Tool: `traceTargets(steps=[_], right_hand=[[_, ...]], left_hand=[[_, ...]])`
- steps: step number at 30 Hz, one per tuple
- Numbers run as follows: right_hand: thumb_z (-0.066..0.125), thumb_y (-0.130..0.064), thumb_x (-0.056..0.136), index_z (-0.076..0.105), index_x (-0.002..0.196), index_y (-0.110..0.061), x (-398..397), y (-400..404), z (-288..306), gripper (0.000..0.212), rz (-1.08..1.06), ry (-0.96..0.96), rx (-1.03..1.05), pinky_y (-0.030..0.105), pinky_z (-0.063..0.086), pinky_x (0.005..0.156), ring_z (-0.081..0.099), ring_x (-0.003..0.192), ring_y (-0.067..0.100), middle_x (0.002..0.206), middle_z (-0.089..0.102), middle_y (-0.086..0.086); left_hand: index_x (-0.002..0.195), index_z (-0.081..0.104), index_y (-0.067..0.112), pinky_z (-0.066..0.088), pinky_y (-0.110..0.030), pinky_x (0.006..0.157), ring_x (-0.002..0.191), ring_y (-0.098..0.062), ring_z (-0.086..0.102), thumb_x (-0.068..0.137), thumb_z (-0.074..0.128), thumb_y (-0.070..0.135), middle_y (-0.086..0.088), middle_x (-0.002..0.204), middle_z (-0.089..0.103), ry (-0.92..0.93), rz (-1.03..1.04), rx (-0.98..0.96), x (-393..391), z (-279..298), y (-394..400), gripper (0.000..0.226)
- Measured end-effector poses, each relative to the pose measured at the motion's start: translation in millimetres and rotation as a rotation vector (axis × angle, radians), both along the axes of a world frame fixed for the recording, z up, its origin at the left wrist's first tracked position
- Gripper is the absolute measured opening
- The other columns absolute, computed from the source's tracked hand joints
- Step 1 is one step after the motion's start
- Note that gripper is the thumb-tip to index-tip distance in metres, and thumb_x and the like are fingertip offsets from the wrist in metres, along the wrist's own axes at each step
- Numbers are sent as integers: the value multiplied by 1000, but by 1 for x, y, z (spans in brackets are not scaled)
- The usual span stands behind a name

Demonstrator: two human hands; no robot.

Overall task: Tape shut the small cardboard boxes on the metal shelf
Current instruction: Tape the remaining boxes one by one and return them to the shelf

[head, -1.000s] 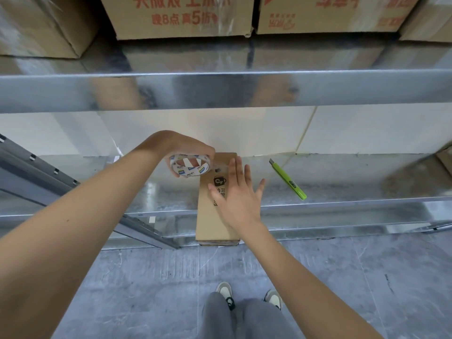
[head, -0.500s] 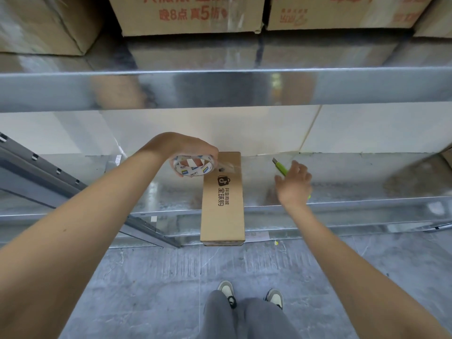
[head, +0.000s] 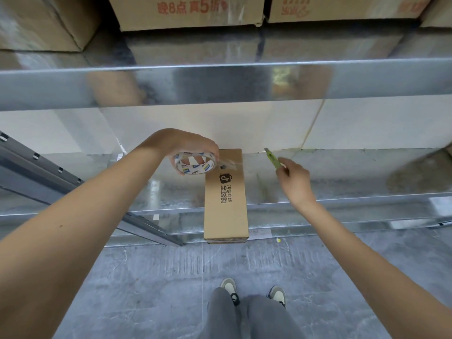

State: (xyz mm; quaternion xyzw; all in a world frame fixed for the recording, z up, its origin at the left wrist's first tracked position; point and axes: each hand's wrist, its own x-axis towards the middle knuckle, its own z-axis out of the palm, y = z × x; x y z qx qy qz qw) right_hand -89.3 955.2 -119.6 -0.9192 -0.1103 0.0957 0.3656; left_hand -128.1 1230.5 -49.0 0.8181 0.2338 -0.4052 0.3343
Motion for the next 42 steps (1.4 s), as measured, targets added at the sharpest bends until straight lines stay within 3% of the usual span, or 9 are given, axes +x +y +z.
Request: traceTargets(steps=[5,9,14,17,23,32,35,38,42], right_hand=[[61,-17,92,73,112,-21,-29,20,55,24,173,127,211,13,34,53,42,49,2,47,53,-18],[61,-15,92,73,112,-18,-41,35,66,24,228,87,148,7,32,49,41,49,3,55,51,-16],[58,-14,92,73,112,-20,-45,46,67,25,261,67,68,15,34,54,48,62,14,70,61,1],[58,-13,91,74,110,-19,-46,50,67,26,269,55,40,16,33,56,51,69,16,81,66,4],[56,-11,92,74,109,-15,-50,58,66,25,286,64,15,22,34,61,56,77,22,97,71,13],[57,-14,93,75,108,-22,-58,26,68,24,249,50,81,13,35,52,45,48,7,52,56,-11],[46,-10,97,66,120,-16,-43,3,46,31,96,-133,11,31,37,61,61,70,25,78,69,10],[39,-4,98,44,140,-7,-27,-12,1,42,33,-78,-241,42,45,70,59,95,44,107,60,23],[40,9,89,43,138,-3,-21,-18,-51,50,80,-61,-466,38,37,66,50,94,38,107,48,21]], left_hand=[[94,68,26,51,-22,44,50,-7,67,84,64,43,0,90,66,-43,18,-52,5,-9,3,20],[99,66,24,50,-20,42,50,-5,67,88,61,40,0,93,65,-63,5,-46,6,-7,1,20],[96,69,30,57,-33,68,94,-27,67,70,67,51,0,109,67,-17,54,-19,1,-2,-1,33],[108,60,26,53,-30,67,98,-26,61,73,64,47,-5,112,63,-67,91,-45,0,-1,-3,42],[108,59,24,53,-29,65,97,-27,59,93,59,38,-6,117,61,-50,62,-21,2,5,-9,21],[101,68,28,54,-31,63,91,-28,68,83,58,44,-2,107,68,-26,49,-16,-8,15,-12,26],[107,66,29,56,-31,65,88,-26,68,87,55,45,-2,113,68,-45,54,-61,-11,14,-8,27],[124,61,18,54,-22,55,82,-19,63,95,53,37,-10,126,63,-88,76,-124,-11,9,-5,35],[123,61,19,51,-38,83,115,-32,60,93,56,39,-12,132,61,-110,146,-208,-17,-2,-1,36]])
